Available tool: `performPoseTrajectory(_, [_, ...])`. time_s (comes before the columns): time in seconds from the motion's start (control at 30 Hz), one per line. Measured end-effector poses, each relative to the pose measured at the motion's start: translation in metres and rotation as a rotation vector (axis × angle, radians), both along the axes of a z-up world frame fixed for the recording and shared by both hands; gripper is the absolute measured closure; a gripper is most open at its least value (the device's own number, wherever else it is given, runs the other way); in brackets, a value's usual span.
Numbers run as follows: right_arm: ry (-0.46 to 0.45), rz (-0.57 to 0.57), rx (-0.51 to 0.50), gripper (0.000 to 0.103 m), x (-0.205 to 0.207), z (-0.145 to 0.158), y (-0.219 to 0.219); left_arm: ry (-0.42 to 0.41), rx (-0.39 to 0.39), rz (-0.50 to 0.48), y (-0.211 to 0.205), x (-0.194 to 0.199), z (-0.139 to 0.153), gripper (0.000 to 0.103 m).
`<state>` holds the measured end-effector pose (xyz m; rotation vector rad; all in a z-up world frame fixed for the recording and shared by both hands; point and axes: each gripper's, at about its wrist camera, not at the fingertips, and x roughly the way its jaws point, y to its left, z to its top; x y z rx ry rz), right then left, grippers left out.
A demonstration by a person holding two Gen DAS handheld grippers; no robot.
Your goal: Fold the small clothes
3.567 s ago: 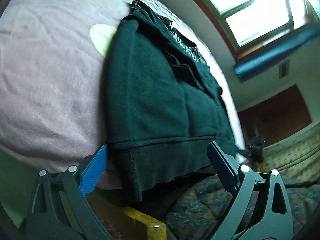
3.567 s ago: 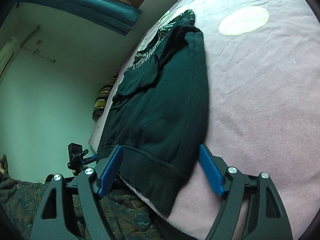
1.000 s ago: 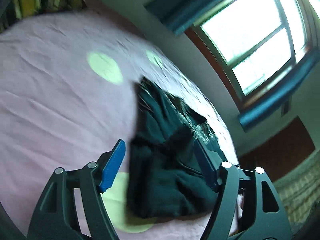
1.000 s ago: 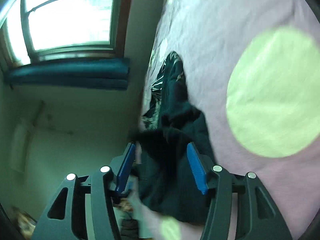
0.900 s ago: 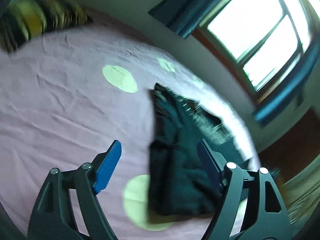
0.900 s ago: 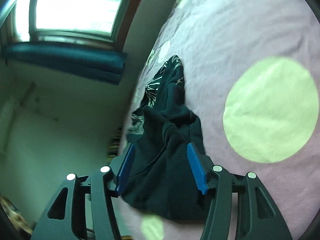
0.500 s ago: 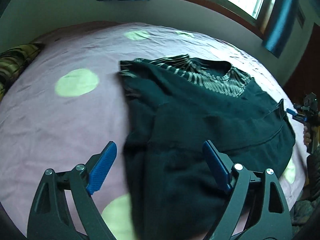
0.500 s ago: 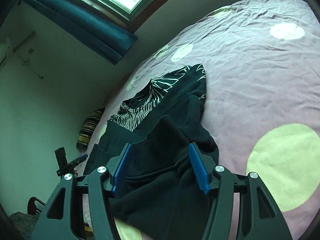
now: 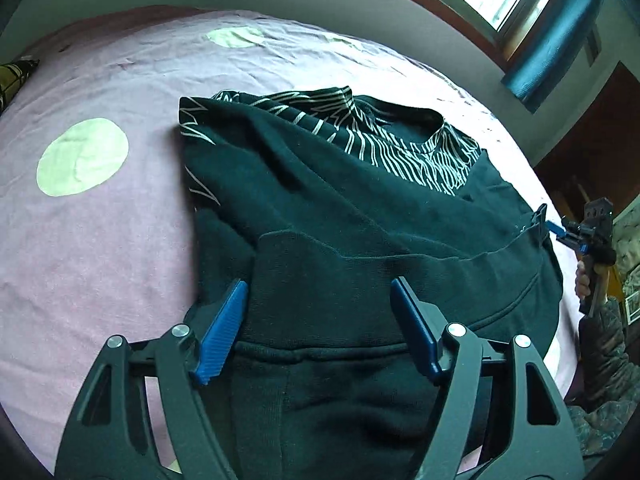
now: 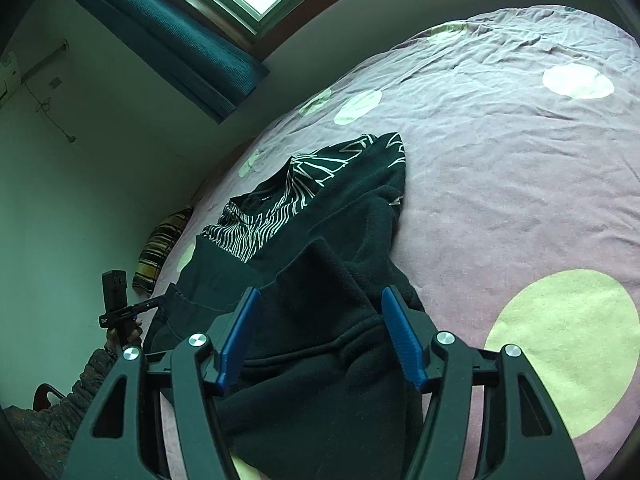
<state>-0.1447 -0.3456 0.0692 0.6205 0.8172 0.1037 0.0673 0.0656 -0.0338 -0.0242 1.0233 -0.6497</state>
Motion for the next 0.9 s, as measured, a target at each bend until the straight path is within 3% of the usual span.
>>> performPoseTrajectory(0.07, [-0.006, 0.002, 0.003, 0.040, 0.002, 0.000, -0.002, -0.002, 0.014, 0.002, -0.003, 0.000, 0.002, 0.030])
performPoseTrajectory(0.23, [-0.024, 0.012, 0.011, 0.040, 0.007, 0.002, -0.005, -0.029, 0.038, 0.042, -0.003, 0.001, 0.004, 0.063])
performPoseTrajectory(0.37, [-0.041, 0.044, -0.014, 0.040, 0.014, 0.005, -0.002, -0.032, 0.039, 0.091, 0.006, 0.002, 0.002, 0.078])
performPoseTrajectory(0.73, [-0.003, 0.104, -0.156, 0.043, 0.040, -0.004, 0.011, -0.092, 0.134, 0.103, -0.008, -0.005, 0.003, 0.076])
performPoseTrajectory(0.8, [0.017, 0.124, -0.216, 0.055, 0.042, -0.006, 0.018, -0.100, 0.143, 0.088, -0.009, -0.006, 0.003, 0.071])
performPoseTrajectory(0.83, [0.029, 0.128, -0.243, 0.068, 0.043, -0.007, 0.021, -0.100, 0.141, 0.076, -0.010, -0.007, 0.003, 0.062])
performPoseTrajectory(0.9, [0.041, 0.137, -0.281, 0.077, 0.044, -0.008, 0.024, -0.078, 0.106, 0.029, -0.012, -0.008, 0.003, 0.044])
